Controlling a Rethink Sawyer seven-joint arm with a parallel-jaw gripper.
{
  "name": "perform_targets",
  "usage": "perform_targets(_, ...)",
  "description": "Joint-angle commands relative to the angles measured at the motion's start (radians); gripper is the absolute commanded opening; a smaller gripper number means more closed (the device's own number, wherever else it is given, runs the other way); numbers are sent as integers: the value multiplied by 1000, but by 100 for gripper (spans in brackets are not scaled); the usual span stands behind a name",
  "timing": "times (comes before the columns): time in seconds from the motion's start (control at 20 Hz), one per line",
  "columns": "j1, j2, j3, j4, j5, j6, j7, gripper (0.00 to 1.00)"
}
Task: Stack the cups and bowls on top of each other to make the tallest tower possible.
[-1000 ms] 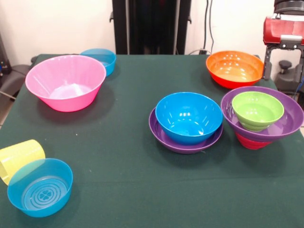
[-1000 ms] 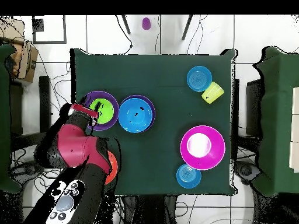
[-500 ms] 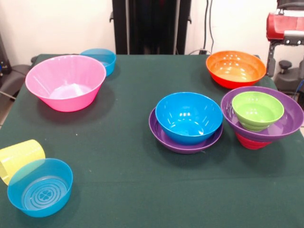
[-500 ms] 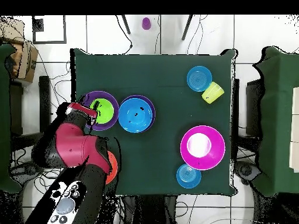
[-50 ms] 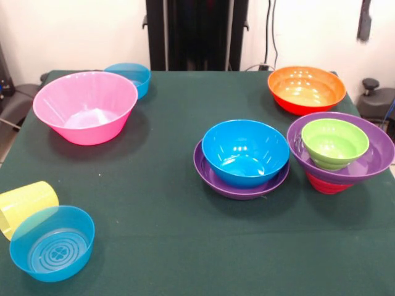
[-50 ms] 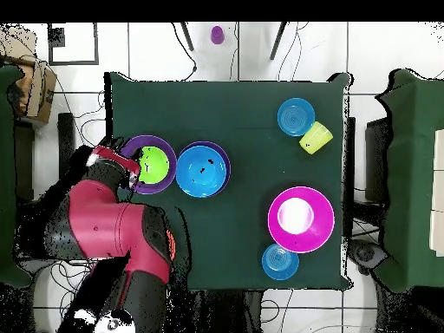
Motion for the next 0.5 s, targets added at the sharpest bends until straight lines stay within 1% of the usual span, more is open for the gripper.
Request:
perform_targets(0.05, -188, -145, 191, 91, -175, 46, -218, 100)
perform_targets(0.1, -217, -144, 213, 111, -202, 19, -217, 100)
perform_targets(0.15, -277, -149, 260, 150, -250, -39, -217, 100)
perform_targets(0.2, -307, -146, 286, 168, -279, -64, -213, 100)
perform_targets(0.25, -372, -144, 348, 205, -325, -107, -206, 100)
perform_targets(0.3, -396, -138, 370, 217, -355, -126, -192, 100)
perform_targets(0.35, -414, -123, 378, 226, -401, -152, -174, 100)
perform_targets(0.45, -427, -103, 380, 236, -460, -191, -132, 100)
perform_targets(0.5, -426, -96, 378, 238, -478, -200, -114, 100)
